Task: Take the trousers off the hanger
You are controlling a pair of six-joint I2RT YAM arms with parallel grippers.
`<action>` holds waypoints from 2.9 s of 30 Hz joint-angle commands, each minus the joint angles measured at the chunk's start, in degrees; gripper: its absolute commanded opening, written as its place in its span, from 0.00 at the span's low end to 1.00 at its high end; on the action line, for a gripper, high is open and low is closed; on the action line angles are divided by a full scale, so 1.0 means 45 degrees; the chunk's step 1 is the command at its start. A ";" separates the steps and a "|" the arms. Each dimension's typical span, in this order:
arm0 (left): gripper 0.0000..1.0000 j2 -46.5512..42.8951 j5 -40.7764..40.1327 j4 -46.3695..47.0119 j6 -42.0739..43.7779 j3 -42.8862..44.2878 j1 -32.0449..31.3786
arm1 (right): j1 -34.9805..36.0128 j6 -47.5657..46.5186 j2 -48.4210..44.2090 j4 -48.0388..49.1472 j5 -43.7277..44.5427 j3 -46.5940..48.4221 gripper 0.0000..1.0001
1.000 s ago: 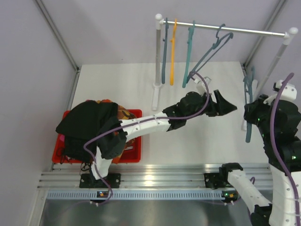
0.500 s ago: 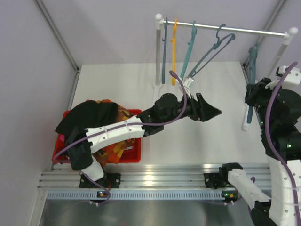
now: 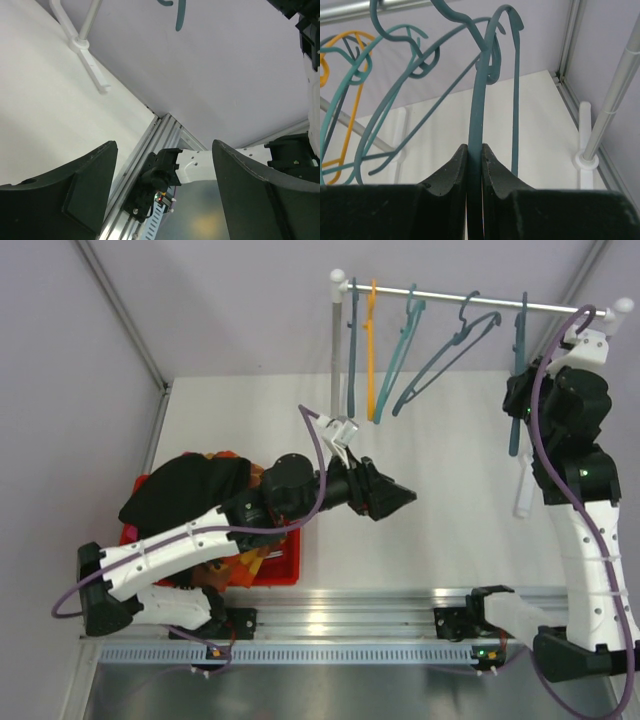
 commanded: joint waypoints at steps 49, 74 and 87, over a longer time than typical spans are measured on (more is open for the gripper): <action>0.95 -0.8736 -1.0099 -1.1690 -0.0381 -0.1168 -0.0048 | -0.0352 0.0412 0.0821 -0.3863 0.0070 0.3096 0.88; 0.98 -0.3093 -0.5202 -0.8817 0.2351 0.2930 0.6080 | -0.0352 0.1233 -0.5665 -0.2985 -0.3391 -0.2960 1.00; 0.98 -0.7051 -0.5196 -0.9563 0.3017 0.0868 0.7158 | -0.0352 0.1095 -0.8162 -0.2108 -0.4034 -0.4538 1.00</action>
